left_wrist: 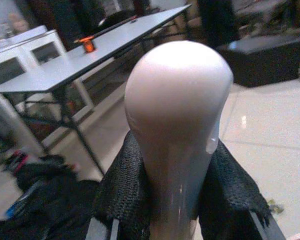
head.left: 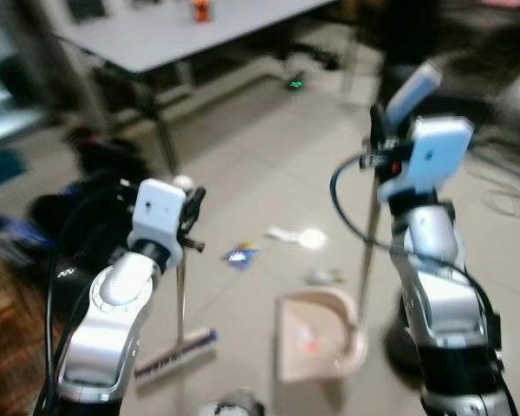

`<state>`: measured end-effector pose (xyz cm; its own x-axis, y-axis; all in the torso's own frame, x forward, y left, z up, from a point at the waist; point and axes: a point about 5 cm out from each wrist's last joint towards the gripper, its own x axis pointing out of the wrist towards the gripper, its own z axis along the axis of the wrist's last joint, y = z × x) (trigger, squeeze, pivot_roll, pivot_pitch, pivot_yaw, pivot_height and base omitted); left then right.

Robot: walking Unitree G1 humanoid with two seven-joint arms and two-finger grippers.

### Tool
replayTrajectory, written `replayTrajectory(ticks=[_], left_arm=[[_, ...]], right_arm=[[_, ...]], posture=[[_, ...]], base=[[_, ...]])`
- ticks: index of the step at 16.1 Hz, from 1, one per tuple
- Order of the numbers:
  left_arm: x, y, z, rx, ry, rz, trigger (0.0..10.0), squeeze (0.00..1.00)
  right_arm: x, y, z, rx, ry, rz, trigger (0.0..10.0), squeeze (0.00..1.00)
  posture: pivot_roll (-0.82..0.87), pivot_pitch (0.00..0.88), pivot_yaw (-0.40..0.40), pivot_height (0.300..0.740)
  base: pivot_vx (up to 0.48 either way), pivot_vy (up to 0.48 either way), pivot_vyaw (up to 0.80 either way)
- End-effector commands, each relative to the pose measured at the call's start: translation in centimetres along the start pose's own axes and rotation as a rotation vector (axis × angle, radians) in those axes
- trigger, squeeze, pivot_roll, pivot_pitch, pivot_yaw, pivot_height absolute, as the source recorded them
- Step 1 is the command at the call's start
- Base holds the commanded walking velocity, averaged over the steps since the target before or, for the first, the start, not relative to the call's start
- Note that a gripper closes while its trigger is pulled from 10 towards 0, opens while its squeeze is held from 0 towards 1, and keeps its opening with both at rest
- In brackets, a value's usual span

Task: Sweep floor

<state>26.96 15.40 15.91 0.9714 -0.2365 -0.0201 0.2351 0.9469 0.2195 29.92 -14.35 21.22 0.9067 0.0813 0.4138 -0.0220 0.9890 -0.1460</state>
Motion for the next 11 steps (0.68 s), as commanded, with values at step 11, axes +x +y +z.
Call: replayTrajectory(ticks=[11], left_arm=[[0.1, -0.3, 0.1, -0.038, -0.039, 0.034, 10.0, 0.0]], right_arm=[[-3.8, -5.2, -2.1, -0.163, 0.124, -0.11, 10.0, 0.0]], posture=[[-0.03, 0.01, 0.069, 0.74]], base=[[0.0, 0.0, 0.7]])
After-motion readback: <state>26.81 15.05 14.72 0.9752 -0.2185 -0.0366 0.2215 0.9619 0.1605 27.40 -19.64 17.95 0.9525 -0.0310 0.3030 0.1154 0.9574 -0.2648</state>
